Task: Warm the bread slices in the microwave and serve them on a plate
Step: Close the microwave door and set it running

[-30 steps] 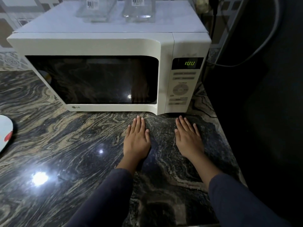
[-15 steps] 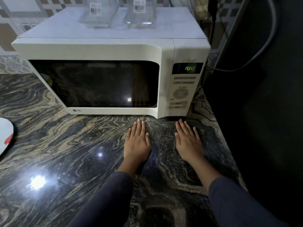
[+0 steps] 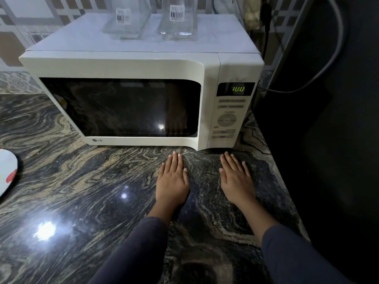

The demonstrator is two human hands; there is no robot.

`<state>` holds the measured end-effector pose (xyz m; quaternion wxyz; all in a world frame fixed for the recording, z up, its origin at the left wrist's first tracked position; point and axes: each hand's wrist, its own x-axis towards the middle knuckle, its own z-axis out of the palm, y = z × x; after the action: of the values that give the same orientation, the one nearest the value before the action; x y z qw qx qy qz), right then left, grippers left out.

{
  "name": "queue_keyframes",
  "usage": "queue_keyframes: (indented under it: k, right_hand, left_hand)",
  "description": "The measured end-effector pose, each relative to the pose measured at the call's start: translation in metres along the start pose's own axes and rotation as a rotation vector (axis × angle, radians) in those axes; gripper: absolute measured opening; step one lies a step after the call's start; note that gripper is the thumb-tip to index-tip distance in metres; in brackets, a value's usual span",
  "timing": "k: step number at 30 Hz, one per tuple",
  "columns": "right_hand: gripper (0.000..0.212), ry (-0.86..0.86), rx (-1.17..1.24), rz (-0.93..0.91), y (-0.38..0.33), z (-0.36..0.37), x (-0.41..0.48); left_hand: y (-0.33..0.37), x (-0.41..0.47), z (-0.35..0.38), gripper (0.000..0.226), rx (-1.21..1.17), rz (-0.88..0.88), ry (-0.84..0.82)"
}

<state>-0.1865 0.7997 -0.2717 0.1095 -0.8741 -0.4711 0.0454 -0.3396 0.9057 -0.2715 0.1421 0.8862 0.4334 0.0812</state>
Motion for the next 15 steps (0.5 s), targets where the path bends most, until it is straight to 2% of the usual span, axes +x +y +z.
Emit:
queue_keyframes:
  k: [6,9,12,15]
  right_hand:
    - [0.050,0.035,0.043,-0.004,0.001,0.001,0.001]
    - [0.047,0.079,0.146,-0.010,0.002,0.003,0.002]
    - [0.042,0.218,0.471,0.138,0.001,-0.003,0.009]
    - [0.052,0.314,0.818,0.306,-0.003,-0.015,0.025]
  left_hand:
    - [0.000,-0.001,-0.001,0.055,-0.009,0.002,-0.010]
    - [-0.001,0.000,-0.001,0.055,-0.014,0.007,-0.001]
    - [-0.001,0.000,-0.002,0.055,-0.022,0.008,0.006]
    - [-0.002,0.000,0.000,0.058,-0.012,0.009,0.018]
